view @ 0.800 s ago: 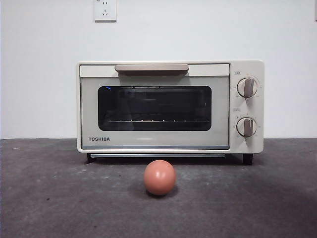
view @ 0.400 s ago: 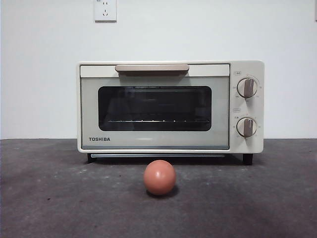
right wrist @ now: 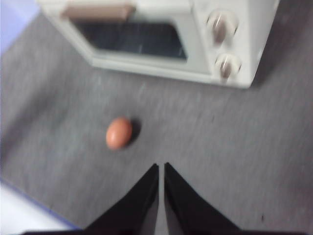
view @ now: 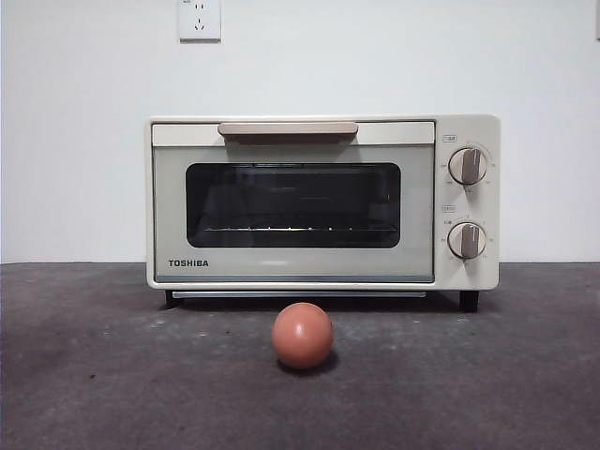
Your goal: Eggoven
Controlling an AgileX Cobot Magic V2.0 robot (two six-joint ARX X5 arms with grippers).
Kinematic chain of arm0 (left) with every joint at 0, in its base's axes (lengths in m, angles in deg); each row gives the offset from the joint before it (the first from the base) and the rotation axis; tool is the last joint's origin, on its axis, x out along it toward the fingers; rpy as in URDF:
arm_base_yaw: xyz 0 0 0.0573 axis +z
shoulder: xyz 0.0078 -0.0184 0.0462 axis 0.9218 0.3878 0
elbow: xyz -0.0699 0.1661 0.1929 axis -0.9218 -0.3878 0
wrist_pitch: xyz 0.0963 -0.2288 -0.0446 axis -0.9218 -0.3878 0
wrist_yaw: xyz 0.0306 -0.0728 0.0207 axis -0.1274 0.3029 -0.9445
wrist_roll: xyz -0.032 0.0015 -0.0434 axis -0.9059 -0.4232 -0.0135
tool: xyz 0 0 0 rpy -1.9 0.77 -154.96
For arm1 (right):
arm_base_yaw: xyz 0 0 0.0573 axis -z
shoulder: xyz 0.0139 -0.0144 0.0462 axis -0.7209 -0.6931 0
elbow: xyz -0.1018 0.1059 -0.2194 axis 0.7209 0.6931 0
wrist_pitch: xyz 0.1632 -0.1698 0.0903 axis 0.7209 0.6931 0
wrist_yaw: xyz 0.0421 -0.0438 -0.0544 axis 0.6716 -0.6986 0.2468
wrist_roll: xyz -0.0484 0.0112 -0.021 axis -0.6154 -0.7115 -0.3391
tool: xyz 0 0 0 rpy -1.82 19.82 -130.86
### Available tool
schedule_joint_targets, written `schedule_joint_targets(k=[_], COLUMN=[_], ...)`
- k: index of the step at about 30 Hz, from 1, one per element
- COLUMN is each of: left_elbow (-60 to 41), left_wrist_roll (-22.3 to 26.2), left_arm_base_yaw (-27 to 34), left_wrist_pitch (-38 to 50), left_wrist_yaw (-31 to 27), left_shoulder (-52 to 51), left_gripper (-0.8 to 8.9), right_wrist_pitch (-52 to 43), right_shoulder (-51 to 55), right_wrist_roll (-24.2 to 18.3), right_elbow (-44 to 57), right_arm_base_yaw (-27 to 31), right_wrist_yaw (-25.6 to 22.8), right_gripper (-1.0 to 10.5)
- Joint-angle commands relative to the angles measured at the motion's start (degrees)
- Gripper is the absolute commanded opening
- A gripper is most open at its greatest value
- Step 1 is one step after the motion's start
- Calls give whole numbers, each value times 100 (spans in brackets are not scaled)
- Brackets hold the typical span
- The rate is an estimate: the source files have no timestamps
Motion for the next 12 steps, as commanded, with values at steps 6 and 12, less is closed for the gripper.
schedule_joint_targets(k=[6, 12], left_elbow=[133, 133], left_wrist_roll=[568, 564], left_arm_base_yaw=[-260, -280], left_wrist_pitch=[-691, -691], left_wrist_yaw=[120, 120], left_shoulder=[70, 70], left_gripper=[6, 6], right_wrist_pitch=[525, 435], right_shoulder=[-122, -125], right_wrist_roll=[-511, -372], right_elbow=[-125, -127], right_arm_base_yaw=[-468, -599], right_wrist_yaw=[68, 59], right_gripper=[4, 258])
